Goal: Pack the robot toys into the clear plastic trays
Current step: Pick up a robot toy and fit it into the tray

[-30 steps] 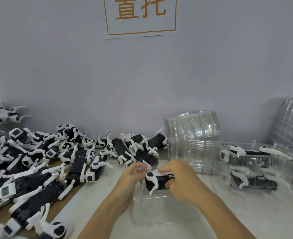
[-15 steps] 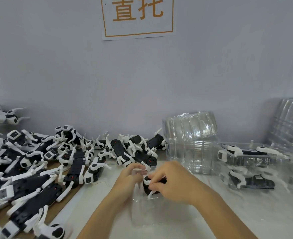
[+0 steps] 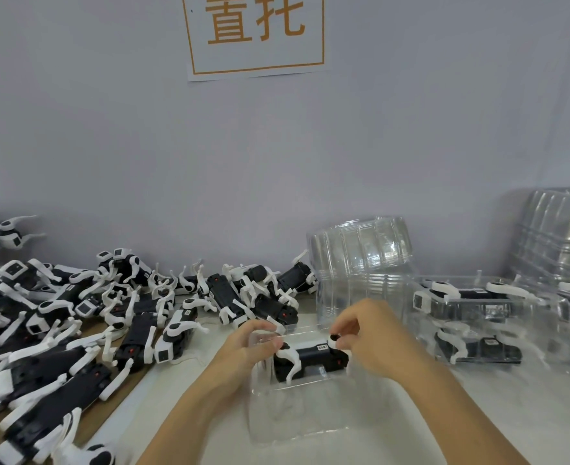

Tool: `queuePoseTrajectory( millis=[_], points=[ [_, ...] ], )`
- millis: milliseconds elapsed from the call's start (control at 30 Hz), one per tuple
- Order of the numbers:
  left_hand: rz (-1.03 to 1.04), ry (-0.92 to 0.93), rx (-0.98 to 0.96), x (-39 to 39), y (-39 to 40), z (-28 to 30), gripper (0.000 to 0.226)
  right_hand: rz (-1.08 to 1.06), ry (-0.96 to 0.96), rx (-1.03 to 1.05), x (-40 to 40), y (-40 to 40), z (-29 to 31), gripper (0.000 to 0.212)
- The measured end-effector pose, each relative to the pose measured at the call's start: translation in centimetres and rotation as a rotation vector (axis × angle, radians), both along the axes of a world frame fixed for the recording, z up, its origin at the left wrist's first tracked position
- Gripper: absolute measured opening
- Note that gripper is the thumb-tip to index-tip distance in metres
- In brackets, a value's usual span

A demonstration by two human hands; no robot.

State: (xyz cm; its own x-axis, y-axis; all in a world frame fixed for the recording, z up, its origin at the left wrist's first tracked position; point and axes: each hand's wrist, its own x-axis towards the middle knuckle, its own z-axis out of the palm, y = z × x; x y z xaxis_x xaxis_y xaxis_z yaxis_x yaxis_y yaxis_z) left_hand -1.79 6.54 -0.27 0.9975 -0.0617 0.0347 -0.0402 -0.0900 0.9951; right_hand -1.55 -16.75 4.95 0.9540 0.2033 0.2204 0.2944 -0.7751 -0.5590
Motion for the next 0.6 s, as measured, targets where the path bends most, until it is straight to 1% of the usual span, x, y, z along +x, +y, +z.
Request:
queuePoseTrajectory(
  millis=[67, 133, 167, 200, 300, 333, 400, 433, 500, 567, 600],
  points=[
    [0.029, -0.007, -0.032, -0.2, -0.2, -0.1, 0.043, -0.001, -0.014, -0.078, 0.0, 0.4, 0.1, 0.019],
    [0.056, -0.009, -0.058, -0.3, -0.4, -0.2, 0.039, 0.009, 0.011, -0.132, -0.3, 0.7, 0.4, 0.030],
    [0.063, -0.008, -0.070, -0.4, -0.5, -0.3, 0.038, 0.015, 0.026, -0.161, -0.2, 0.6, 0.5, 0.018],
    [0.068, -0.006, -0.084, -0.4, -0.6, -0.3, 0.038, 0.023, 0.036, -0.168, -0.2, 0.5, 0.6, 0.012],
    [0.101, -0.006, -0.108, -0.6, -0.9, -0.2, 0.032, 0.051, -0.007, -0.203, -0.7, 0.8, 0.6, 0.018],
    [0.121, -0.013, -0.104, -0.7, -1.0, -0.1, 0.030, 0.081, -0.032, -0.177, -1.1, 1.3, 0.7, 0.022],
    [0.154, -0.042, -0.081, -0.6, -1.1, 0.0, 0.024, 0.205, -0.007, -0.096, -1.6, 2.5, 0.6, 0.032],
    [0.170, -0.061, -0.070, -0.6, -1.1, 0.0, 0.020, 0.255, 0.022, -0.101, -1.7, 3.2, 0.3, 0.034],
    [0.210, -0.093, -0.054, -0.5, -1.1, 0.0, 0.011, 0.280, 0.048, -0.160, -1.6, 4.0, -0.4, 0.034],
    [0.257, -0.122, -0.020, -0.3, -0.9, -0.1, 0.014, 0.308, 0.059, -0.185, -1.6, 4.0, -0.7, 0.032],
    [0.278, -0.145, 0.030, -0.2, -0.9, 0.0, 0.014, 0.334, 0.069, -0.200, -1.5, 3.8, -0.7, 0.030]
  ],
)
